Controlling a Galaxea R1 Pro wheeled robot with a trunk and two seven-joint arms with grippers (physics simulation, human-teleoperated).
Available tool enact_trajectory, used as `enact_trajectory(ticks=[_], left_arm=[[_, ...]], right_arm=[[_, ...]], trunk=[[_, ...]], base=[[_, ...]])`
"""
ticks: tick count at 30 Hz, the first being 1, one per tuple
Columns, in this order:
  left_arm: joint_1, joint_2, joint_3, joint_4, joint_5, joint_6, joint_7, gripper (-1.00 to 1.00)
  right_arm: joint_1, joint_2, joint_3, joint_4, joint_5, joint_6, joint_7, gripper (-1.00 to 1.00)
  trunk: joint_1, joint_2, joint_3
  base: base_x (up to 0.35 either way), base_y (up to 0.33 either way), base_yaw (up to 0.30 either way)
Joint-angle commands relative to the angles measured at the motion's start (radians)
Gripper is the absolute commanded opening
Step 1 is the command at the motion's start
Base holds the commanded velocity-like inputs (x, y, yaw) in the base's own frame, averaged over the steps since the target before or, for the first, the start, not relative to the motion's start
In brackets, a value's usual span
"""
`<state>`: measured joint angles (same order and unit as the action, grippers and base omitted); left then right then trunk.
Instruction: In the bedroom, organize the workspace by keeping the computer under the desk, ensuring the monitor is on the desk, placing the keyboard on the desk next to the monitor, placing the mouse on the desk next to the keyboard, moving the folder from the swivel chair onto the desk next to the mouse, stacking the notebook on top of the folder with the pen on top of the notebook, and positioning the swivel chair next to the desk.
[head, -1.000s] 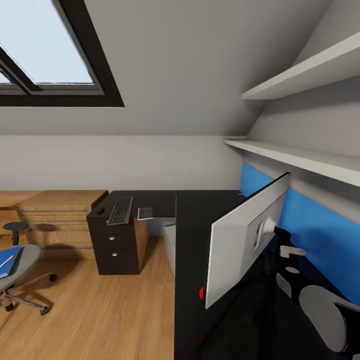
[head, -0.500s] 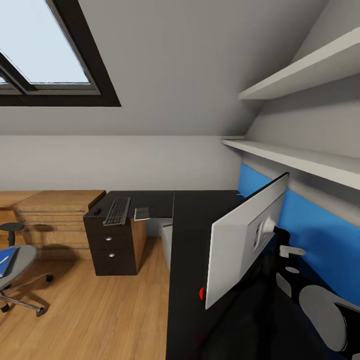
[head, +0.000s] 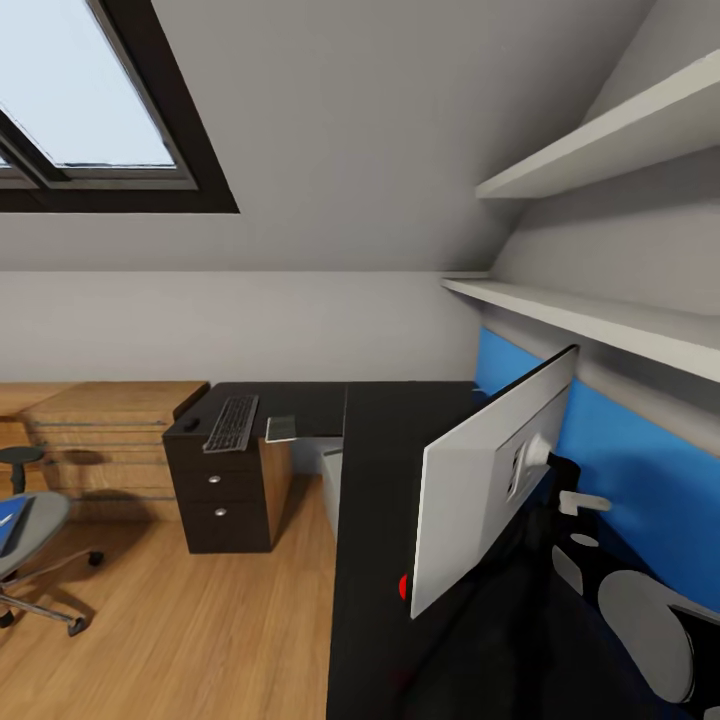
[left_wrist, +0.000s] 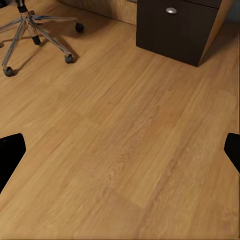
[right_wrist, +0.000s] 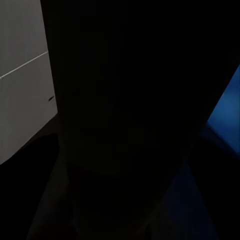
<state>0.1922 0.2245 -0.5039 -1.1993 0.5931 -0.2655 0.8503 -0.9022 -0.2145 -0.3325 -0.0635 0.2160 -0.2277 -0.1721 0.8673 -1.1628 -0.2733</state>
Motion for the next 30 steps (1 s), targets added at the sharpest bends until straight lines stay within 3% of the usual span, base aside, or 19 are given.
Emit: enact_trajectory(ticks=[1,15,16,30], left_arm=[[0.000,0.001,-0.002,-0.002,0.008,-0.006,0.003,1.00],[0.000,0.001,-0.002,-0.001,0.008,-0.006,0.003,1.00],[0.000,0.001,-0.002,-0.001,0.008,-0.006,0.003,1.00],[0.000,0.001,-0.002,0.000,0.007,-0.006,0.003,1.00]], right_arm=[[0.000,0.000,-0.007,0.007,-0.003,-0.005,-0.006,-1.00],[0.000,0.000,-0.007,0.007,-0.003,-0.008,-0.007,-1.00],[0.000,0.000,-0.007,0.007,-0.003,-0.008,-0.007,1.00],[0.000,0.004,-0.005,0.007,-0.001,-0.008,-0.006,1.00]], trunk=[[0.000,0.000,-0.001],[0.000,0.000,-0.001],[0.000,0.000,-0.001],[0.000,0.000,-0.001]], base=[[0.150,-0.131,0.000],[0.022,-0.022,0.000],[0.000,0.000,0.000],[0.000,0.000,0.000]])
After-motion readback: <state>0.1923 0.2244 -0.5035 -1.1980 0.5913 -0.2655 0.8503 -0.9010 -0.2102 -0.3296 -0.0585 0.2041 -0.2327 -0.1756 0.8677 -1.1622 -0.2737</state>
